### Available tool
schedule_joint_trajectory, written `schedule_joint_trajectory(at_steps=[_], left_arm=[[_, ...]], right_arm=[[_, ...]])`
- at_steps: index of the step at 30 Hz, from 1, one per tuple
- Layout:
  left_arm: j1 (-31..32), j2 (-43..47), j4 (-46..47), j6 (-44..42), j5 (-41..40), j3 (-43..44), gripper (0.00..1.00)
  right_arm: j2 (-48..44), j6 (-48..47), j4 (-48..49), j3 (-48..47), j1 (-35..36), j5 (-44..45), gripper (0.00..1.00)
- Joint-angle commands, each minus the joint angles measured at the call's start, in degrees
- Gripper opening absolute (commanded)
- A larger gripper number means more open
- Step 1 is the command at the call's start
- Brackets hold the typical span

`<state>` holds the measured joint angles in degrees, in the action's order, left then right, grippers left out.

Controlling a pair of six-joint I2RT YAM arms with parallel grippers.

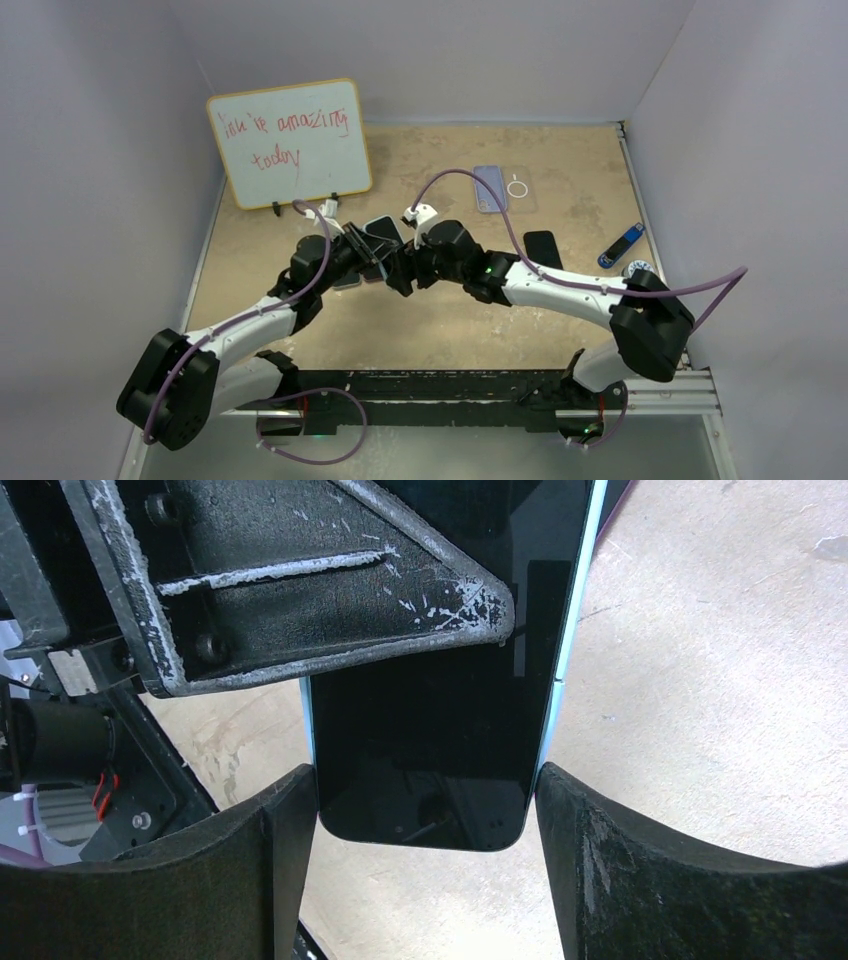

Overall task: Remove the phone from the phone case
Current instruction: Remove the phone case from the phone.

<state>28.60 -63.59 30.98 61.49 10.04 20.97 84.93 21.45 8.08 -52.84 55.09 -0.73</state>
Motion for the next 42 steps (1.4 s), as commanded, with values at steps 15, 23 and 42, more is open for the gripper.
schedule_joint_trajectory(at_steps=[15, 23, 42], left_arm=[[4.89, 1.19, 15.25, 11.82, 1.56, -0.7, 0.0], [4.9, 1.26, 13.62, 9.12, 2.62, -1.28, 0.0], [5.06, -5.13, 11.82, 1.42, 3.47, -2.79, 0.54]], right_arm=[[2.77, -0.61, 3.6, -1.17, 0.18, 2.28, 0.72], [0.64, -0.99, 5.36, 1.72, -0.71, 0.83, 0.35], [-4.57, 8.68, 17.75, 16.9, -12.06, -15.37, 0.0]])
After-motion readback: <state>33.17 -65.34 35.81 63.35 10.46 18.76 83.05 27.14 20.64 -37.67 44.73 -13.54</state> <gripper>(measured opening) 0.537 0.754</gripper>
